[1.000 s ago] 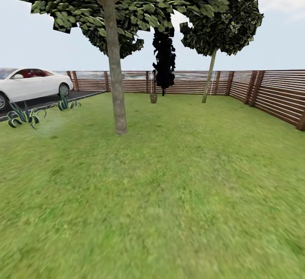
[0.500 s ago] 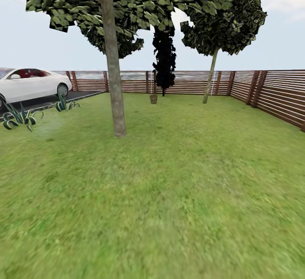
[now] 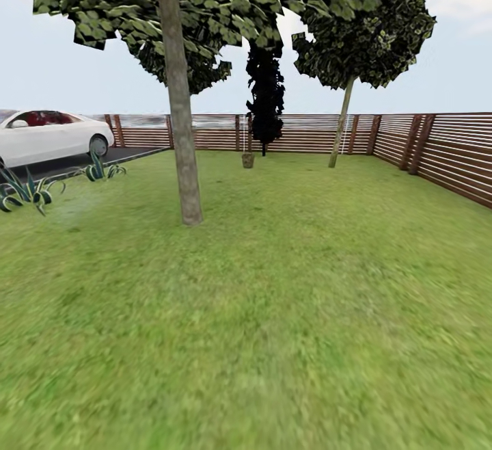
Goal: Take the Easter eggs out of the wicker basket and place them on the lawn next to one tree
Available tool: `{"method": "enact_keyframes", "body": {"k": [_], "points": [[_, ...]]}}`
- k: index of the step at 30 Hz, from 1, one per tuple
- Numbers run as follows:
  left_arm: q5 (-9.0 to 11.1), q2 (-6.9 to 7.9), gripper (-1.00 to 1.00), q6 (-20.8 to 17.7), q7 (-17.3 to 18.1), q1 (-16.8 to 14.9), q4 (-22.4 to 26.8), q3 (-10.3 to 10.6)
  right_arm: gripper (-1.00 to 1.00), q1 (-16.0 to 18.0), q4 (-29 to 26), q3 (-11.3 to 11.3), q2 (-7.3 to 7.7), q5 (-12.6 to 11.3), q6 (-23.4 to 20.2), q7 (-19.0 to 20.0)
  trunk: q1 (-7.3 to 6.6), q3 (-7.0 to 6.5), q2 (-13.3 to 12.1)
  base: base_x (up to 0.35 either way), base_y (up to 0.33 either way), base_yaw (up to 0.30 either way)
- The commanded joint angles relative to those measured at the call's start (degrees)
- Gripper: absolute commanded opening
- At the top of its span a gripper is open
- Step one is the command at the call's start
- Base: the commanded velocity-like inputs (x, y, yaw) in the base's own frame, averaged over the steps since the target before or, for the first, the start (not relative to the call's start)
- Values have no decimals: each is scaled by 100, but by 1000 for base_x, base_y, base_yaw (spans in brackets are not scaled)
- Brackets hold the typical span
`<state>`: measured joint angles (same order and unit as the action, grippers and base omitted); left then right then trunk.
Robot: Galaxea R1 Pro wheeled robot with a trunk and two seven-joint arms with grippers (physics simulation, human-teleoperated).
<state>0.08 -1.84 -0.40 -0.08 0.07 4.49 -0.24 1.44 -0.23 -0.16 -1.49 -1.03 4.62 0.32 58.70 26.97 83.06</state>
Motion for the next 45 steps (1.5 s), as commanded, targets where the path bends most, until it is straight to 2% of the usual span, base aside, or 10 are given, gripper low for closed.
{"method": "enact_keyframes", "body": {"k": [1, 32, 45], "points": [[1, -1, 100, -4, -1, 1, 8, -2, 100, 4, 5, -1, 0, -11, 21, 3, 3, 5, 2, 324, 0, 0], [4, -2, 100, -4, -1, 0, 8, -11, 100, 4, 5, -1, 0, -11, 19, 3, 3, 5, 2, 307, -1, 0], [9, -2, 100, -4, -9, 0, 8, -15, 100, 2, 5, -1, 0, -11, 21, 3, 3, 5, 2, 235, -130, 0]]}}
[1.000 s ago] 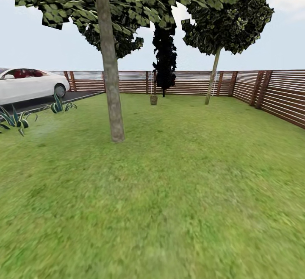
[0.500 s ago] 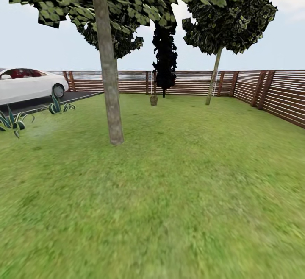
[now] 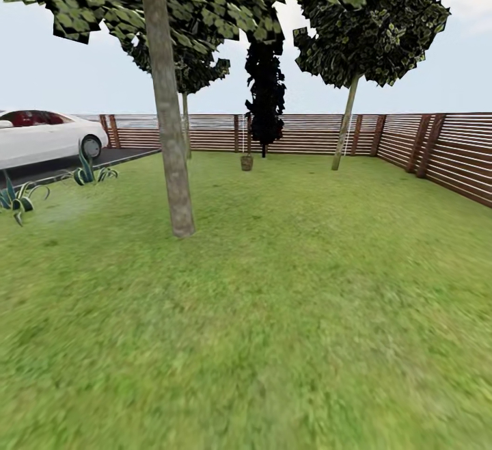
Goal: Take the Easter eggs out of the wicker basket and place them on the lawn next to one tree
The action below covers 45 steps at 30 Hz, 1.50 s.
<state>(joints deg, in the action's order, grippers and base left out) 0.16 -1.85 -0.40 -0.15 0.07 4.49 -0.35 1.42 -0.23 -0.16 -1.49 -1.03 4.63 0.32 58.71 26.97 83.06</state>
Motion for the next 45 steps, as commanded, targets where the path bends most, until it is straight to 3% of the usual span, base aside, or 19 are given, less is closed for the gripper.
{"method": "enact_keyframes", "body": {"k": [1, 45], "points": [[2, 0, 100, -4, -2, 1, 8, -2, 100, 5, 5, -2, -1, -11, 20, 3, 2, 5, 2, 211, -170, 0], [19, 10, 100, -4, -2, -1, 9, 0, 100, 5, 5, -2, -1, -11, 19, 3, 2, 5, 2, 316, -21, 0]]}}
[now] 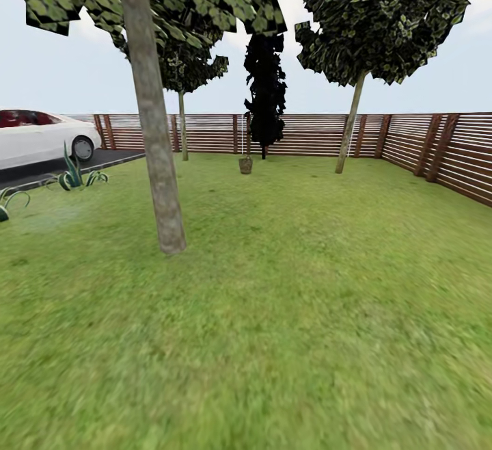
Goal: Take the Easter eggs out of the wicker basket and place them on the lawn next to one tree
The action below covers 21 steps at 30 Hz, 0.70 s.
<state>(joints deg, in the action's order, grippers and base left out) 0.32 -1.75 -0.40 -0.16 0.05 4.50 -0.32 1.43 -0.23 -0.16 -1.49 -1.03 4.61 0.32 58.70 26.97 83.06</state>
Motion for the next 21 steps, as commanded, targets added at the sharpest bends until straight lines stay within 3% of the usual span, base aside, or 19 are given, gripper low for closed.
{"method": "enact_keyframes", "body": {"k": [1, 21], "points": [[3, -1, 100, -4, -2, 2, 7, -3, 100, 4, 5, -1, 0, -11, 21, 3, 3, 5, 2, 328, 0, 0], [3, -1, 100, -4, -2, 3, 7, -3, 100, 3, 5, -1, 0, -11, 21, 3, 3, 5, 2, 328, 0, 0]]}}
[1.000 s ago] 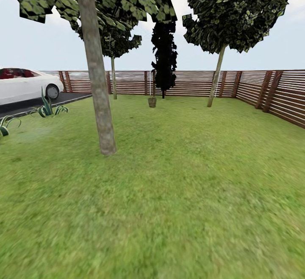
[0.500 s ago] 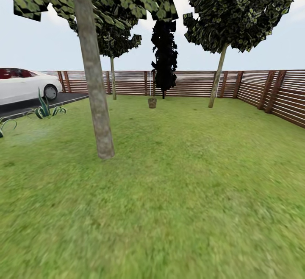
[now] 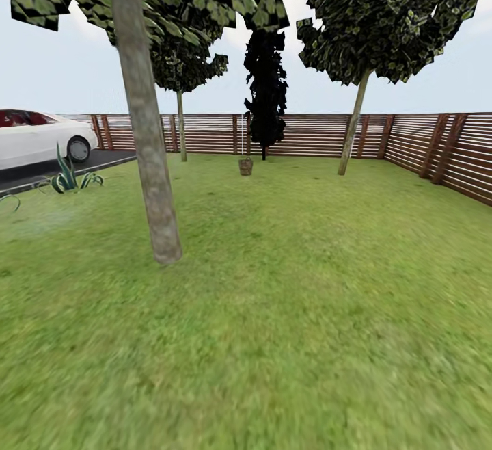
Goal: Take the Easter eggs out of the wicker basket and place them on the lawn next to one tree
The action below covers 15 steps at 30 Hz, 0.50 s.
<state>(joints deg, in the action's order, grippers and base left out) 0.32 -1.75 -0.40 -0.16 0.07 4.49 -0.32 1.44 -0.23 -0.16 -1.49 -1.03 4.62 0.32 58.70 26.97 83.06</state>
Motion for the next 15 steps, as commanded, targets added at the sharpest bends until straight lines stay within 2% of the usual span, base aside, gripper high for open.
{"method": "enact_keyframes", "body": {"k": [1, 15], "points": [[3, -1, 100, -4, -2, 1, 8, -5, 100, 2, 5, -1, 0, -11, 19, 3, 3, 5, 2, 328, 0, 0], [3, -9, 100, -4, -2, 0, 9, -11, 100, 5, 5, -1, 0, -11, 21, 3, 3, 5, 2, 328, -14, 0]]}}
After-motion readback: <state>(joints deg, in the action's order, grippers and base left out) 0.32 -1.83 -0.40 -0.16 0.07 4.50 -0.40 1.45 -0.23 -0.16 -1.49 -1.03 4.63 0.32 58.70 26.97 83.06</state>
